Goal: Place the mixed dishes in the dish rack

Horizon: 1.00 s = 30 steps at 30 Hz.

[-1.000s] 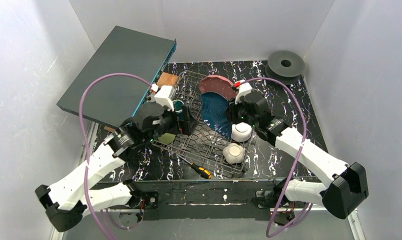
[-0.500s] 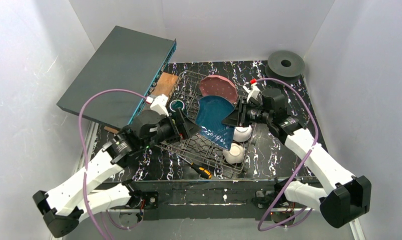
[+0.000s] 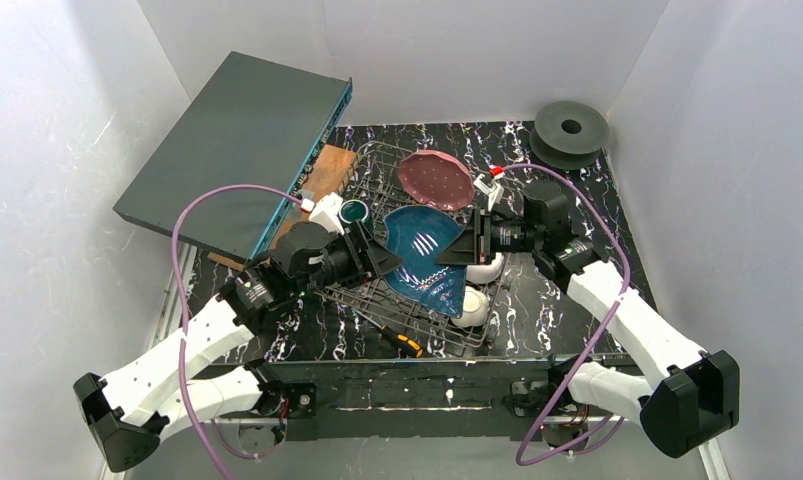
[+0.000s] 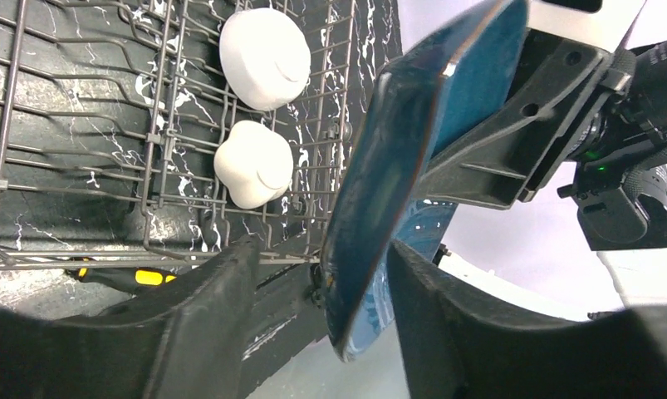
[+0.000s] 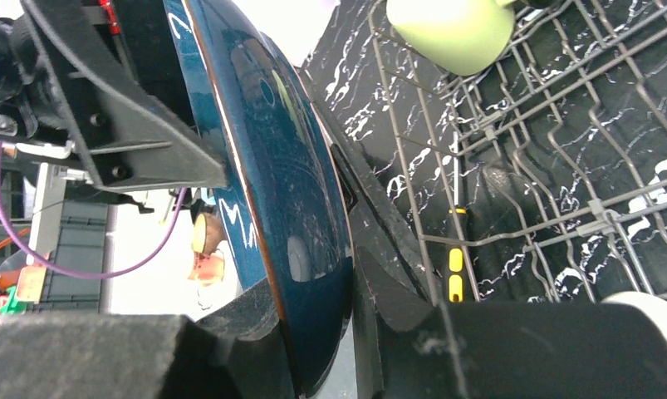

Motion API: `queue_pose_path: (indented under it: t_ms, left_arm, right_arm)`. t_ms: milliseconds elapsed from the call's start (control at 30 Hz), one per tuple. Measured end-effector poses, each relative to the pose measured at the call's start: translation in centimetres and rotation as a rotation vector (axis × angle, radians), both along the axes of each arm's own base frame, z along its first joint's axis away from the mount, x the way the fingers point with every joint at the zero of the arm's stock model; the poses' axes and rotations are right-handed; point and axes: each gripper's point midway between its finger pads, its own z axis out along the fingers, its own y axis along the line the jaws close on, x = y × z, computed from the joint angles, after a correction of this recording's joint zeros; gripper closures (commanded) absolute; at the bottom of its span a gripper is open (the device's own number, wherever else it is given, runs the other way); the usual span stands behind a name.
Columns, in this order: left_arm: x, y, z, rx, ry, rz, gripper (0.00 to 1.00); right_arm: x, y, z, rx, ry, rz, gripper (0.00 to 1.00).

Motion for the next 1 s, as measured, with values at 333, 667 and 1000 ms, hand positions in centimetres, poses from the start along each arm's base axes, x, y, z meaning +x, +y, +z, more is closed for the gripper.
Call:
queue_pose_path:
  t_ms: [333,667,1000]
  left_arm:
    - [-0.4,-0.7,-1.9,0.032,0.004,-0.056,1.0]
    - [-0.6,3.2,-6.5,0.186,0.208,0.148,1.0]
    - [-0.5,4.1,-6.2,0.219,0.355,0.283,1.0]
  right_arm:
    - [-0.6,0.8,-1.1,-0.003,0.063,0.02,0.61]
    - [0.1,-0.9,-1.9,-0.211,-0.172,-0.078,0.02]
    - [-7.6,2.6,-0.1,-0.307,-0.799,0.117,0.04]
